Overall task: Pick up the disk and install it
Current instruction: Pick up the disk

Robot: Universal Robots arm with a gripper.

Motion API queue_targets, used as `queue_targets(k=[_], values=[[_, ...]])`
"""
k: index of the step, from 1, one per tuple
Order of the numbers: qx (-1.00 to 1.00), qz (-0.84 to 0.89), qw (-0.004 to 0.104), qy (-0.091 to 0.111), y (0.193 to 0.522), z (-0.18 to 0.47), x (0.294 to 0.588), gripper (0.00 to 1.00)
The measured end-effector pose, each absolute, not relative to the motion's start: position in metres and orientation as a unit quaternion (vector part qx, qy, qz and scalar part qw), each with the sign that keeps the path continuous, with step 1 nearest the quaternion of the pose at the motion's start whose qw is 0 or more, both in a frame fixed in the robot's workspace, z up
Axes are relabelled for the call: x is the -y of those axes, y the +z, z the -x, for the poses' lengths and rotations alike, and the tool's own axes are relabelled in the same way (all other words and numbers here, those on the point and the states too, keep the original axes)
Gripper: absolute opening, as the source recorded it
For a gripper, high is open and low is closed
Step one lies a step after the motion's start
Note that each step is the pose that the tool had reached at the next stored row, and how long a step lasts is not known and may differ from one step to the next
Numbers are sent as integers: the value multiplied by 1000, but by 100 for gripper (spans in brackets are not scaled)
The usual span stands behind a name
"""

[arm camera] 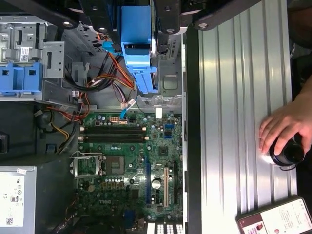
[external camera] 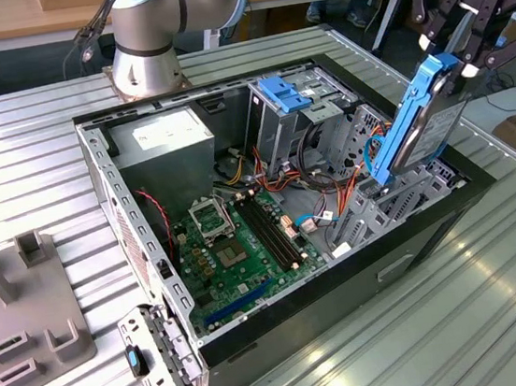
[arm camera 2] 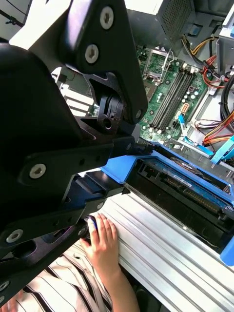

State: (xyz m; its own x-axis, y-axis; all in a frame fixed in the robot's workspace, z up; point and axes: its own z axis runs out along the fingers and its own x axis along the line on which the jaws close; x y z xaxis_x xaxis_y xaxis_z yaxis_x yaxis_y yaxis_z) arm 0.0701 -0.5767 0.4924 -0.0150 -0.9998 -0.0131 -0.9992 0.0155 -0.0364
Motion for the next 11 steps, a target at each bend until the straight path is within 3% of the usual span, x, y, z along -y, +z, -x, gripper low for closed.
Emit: queue_targets(k=[11], values=[[-718,696,17,-9,488,-70,577,37]])
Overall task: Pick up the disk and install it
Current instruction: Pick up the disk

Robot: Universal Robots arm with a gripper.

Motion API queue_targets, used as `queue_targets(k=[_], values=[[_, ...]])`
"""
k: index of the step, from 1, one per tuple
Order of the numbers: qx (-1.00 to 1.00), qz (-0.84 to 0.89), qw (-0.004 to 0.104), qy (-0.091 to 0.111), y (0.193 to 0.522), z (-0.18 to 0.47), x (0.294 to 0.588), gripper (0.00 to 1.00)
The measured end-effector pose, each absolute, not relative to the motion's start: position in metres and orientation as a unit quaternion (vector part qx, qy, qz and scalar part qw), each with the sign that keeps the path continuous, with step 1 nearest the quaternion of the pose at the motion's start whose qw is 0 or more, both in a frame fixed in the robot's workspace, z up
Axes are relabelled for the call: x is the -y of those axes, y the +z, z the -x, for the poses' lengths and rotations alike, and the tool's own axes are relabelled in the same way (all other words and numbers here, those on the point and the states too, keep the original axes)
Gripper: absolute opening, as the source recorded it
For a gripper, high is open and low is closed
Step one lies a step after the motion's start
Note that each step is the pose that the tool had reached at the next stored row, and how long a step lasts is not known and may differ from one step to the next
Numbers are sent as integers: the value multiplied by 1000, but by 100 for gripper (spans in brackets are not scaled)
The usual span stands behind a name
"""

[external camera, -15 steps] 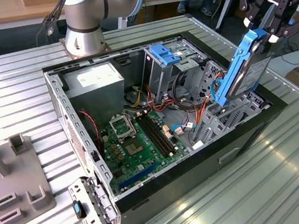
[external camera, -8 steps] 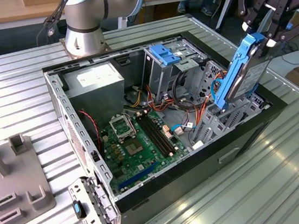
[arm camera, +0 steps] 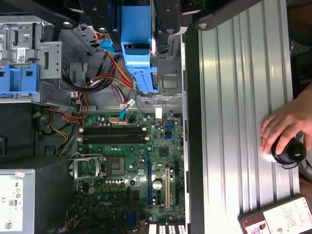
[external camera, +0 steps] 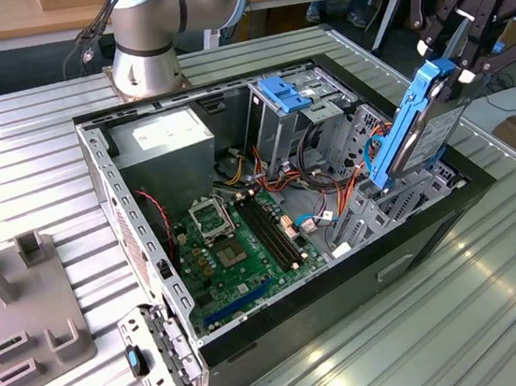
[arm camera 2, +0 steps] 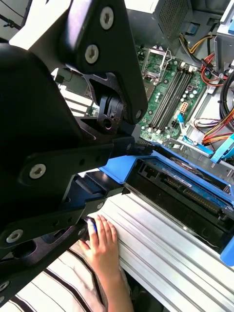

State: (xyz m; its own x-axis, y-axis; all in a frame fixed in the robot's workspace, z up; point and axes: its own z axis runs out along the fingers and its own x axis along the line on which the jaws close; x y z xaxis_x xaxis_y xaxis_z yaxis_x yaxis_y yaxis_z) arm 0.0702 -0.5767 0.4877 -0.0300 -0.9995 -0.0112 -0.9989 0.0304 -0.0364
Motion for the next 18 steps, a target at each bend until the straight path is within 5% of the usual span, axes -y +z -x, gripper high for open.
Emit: queue_targets(k=[18], values=[[-718,696,16,-10,476,-74,572,37]])
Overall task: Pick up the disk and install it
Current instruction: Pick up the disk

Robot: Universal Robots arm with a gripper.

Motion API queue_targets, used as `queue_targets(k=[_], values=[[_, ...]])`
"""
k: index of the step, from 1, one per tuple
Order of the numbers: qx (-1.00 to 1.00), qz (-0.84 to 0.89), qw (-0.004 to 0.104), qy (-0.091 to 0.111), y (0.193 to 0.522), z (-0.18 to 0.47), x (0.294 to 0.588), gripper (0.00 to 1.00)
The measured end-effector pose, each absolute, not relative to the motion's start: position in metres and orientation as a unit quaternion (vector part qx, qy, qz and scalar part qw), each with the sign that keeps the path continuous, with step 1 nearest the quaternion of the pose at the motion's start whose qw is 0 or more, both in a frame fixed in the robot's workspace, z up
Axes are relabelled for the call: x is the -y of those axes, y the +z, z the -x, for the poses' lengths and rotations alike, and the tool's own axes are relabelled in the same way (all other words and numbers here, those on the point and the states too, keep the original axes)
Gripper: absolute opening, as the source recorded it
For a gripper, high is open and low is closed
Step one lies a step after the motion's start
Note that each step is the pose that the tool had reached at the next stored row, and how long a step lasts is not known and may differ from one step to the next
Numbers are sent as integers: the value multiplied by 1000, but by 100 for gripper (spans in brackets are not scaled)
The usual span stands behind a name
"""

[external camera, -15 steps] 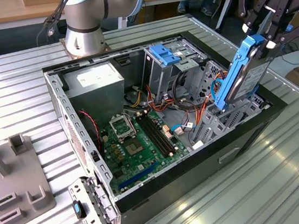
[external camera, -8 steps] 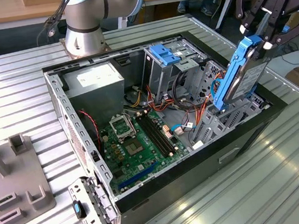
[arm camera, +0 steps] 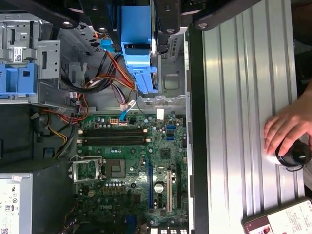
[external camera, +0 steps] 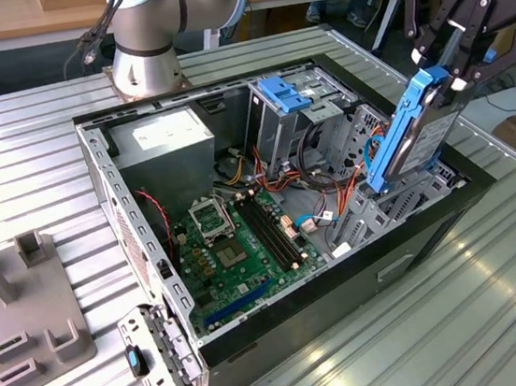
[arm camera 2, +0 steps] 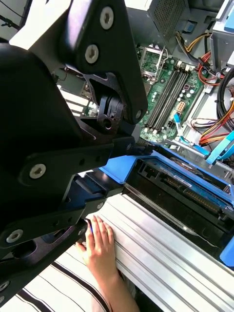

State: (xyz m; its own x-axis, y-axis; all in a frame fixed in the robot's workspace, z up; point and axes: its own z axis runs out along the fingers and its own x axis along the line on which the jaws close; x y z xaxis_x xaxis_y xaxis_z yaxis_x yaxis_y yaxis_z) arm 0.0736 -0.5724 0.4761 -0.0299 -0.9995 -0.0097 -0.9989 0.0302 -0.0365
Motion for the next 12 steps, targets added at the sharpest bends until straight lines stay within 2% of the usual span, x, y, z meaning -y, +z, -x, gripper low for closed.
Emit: queue_targets(k=[8,12], values=[[-717,696,16,-10,472,-74,569,37],[-717,696,16,-10,471,-74,554,37]])
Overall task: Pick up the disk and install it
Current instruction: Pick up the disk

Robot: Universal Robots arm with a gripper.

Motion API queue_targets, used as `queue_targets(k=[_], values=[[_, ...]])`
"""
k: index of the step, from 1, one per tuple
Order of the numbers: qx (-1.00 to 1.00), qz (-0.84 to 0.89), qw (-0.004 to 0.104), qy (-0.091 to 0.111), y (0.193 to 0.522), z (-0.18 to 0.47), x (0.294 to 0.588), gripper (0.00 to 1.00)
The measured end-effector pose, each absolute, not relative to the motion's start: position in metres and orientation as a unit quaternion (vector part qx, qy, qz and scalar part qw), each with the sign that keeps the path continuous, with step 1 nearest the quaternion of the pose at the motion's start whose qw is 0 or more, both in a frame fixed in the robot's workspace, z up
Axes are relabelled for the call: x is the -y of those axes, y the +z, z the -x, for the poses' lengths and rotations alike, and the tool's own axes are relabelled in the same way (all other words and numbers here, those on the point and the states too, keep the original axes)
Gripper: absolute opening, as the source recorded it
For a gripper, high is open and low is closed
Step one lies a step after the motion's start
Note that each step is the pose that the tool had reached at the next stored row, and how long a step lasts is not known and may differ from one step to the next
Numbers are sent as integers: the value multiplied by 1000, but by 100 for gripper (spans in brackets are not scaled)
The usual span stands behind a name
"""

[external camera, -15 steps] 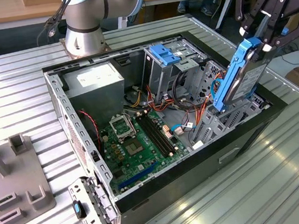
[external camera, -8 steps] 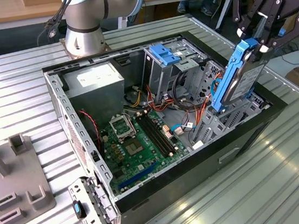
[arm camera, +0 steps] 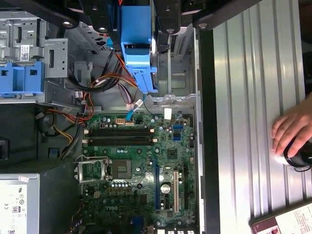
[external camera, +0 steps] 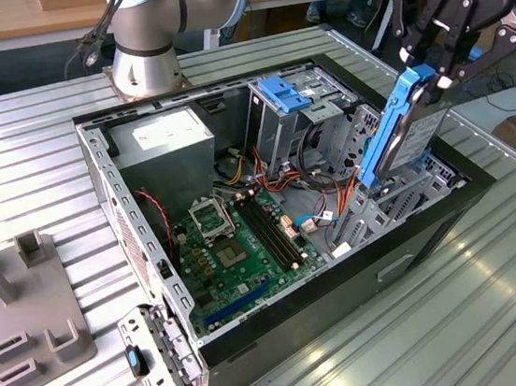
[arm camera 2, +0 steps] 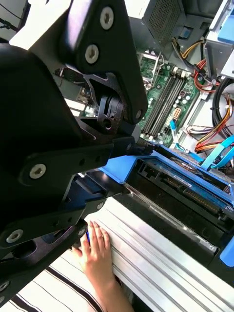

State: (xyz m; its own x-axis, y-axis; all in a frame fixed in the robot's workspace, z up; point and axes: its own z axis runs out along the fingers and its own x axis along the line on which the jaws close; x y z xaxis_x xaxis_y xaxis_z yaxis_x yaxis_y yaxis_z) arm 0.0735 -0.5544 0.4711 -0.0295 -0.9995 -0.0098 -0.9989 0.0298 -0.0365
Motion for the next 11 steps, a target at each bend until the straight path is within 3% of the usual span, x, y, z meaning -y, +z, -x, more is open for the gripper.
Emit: queue_targets(k=[11], values=[[-717,696,16,-10,484,-73,542,37]])
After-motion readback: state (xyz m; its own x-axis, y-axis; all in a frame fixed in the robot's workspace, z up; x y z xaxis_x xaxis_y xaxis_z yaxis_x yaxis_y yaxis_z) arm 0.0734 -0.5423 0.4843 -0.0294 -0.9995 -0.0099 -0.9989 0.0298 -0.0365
